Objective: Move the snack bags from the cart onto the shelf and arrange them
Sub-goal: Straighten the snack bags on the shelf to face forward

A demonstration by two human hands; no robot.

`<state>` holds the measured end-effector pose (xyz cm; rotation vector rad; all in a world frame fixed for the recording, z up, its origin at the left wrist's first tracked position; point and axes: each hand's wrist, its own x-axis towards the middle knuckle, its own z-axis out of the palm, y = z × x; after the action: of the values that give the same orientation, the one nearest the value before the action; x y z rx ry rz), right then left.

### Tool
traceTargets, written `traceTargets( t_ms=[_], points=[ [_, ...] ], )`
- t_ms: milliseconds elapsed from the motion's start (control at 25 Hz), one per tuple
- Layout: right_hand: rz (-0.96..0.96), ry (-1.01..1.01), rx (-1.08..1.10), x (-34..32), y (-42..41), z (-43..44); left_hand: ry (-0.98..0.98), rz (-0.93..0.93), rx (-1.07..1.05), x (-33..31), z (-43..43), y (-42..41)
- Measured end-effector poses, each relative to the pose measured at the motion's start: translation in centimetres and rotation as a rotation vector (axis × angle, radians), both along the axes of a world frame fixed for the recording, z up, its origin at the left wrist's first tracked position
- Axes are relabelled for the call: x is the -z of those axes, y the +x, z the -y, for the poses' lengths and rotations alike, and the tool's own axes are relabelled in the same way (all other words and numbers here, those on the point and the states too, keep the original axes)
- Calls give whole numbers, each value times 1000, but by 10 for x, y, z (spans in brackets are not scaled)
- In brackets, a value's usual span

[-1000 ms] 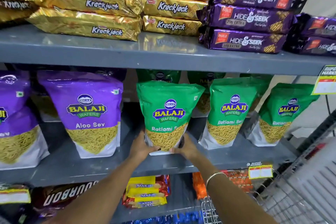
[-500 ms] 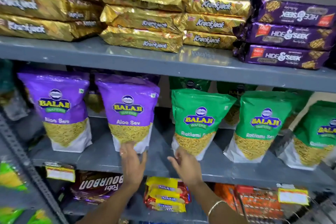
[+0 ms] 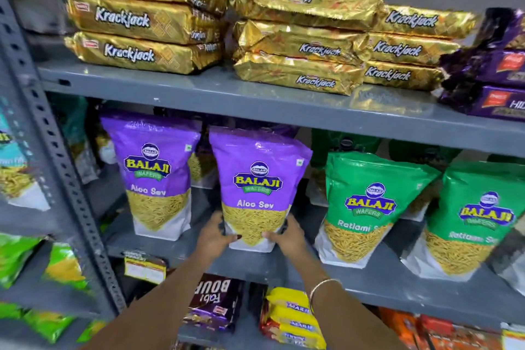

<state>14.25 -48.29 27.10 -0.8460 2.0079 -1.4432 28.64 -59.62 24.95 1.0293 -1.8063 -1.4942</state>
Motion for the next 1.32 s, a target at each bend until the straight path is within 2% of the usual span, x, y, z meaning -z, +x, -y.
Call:
traceTargets(
  t_ms=[160,440,680,760,840,880,960,1000,1040,1120,1200,1320],
  points=[
    [-12,33,21,2,0,-9,-63,61,-49,-1,-6,2],
    [-82,69,45,12,0,-2,-57,92,-33,-11,-5,8],
    [-56,27,16,7,7,-7,-42,106,-11,-13,-8,10],
    [-57,16,-10,6,7,-13,-160,189,-84,-15,-17,15],
    [-80,53,36,8,6,-28,-449,315,-274,-14,-36,22],
    [-112,100,94,7,5,-41,-623,329,-300,-11,-48,21],
    [-192,163,222,7,-3,-71,-827,286,-195,-3,-79,8],
    [-221,172,282,8,-11,-88,-834,275,-82,1,-93,-6],
    [-236,174,354,10,-21,-106,-775,266,33,2,-106,-25],
    [-236,138,489,11,-48,-135,-527,216,204,-3,-127,-66],
    [-168,57,562,15,-77,-156,-277,189,238,-9,-138,-104],
    [-71,67,377,23,-122,-167,-118,162,239,-5,-143,-145]
  ],
)
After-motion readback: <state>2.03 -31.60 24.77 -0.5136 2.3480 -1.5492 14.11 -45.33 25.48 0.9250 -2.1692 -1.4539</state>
